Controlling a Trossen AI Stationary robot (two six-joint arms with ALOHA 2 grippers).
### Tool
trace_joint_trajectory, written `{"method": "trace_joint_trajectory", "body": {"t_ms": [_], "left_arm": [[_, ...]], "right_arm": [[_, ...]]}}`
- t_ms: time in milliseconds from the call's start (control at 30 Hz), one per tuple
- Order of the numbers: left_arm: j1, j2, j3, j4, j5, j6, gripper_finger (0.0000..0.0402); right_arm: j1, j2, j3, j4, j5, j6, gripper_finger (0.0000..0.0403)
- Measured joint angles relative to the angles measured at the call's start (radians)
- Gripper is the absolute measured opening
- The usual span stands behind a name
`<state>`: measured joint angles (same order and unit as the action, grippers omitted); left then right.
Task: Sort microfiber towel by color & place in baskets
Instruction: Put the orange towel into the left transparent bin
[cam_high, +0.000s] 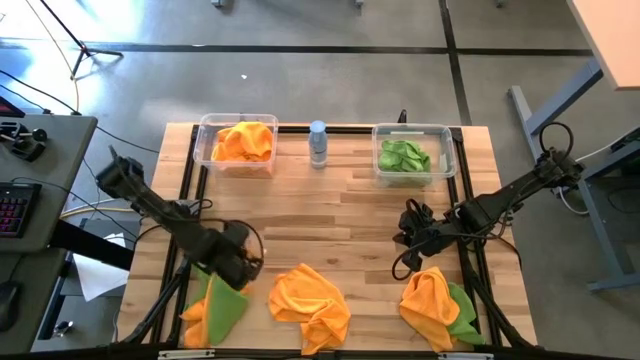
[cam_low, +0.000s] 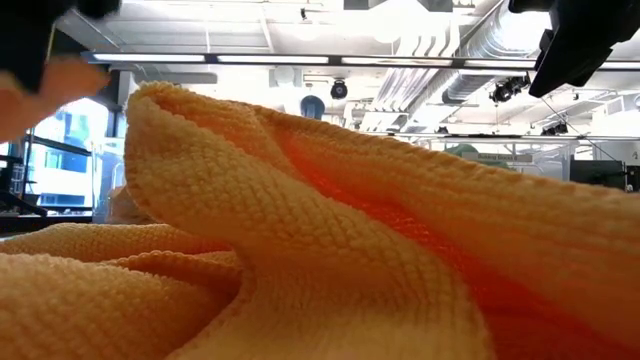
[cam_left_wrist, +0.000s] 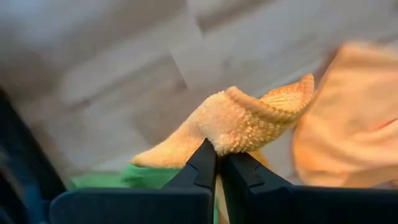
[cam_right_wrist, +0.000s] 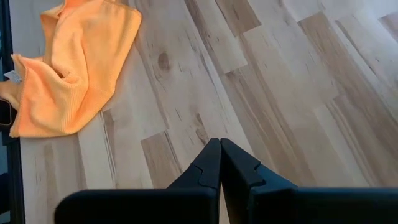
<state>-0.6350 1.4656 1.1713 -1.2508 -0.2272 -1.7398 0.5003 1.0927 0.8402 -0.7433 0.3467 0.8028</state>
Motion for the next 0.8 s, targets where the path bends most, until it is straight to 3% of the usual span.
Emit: {"method": "trace_joint_trajectory", "body": {"t_ms": [233,367,533,800], "left_arm": [[-0.025,-0.029,0.229,-0.258,-0.178,-0.004,0.0001],[-0.028,-0.029,0.336,-0.319,-0.283,0.032,0.0],[-0.027,-0.03,0.423,-0.32,-0.407,0.106,0.0],[-0.027,-0.03,0.473,-0.285,-0.487,0.175,0.0]], "right_arm": [[0.0,0.0,0.0,0.0,0.024,-0.004,0.0],[0.0,0.0,0.0,0.0,0.024,-0.025,0.0],[0.0,0.0,0.0,0.0,0.025,-0.026,0.0],[0.0,0.0,0.0,0.0,0.026,-0.05,0.0]]}}
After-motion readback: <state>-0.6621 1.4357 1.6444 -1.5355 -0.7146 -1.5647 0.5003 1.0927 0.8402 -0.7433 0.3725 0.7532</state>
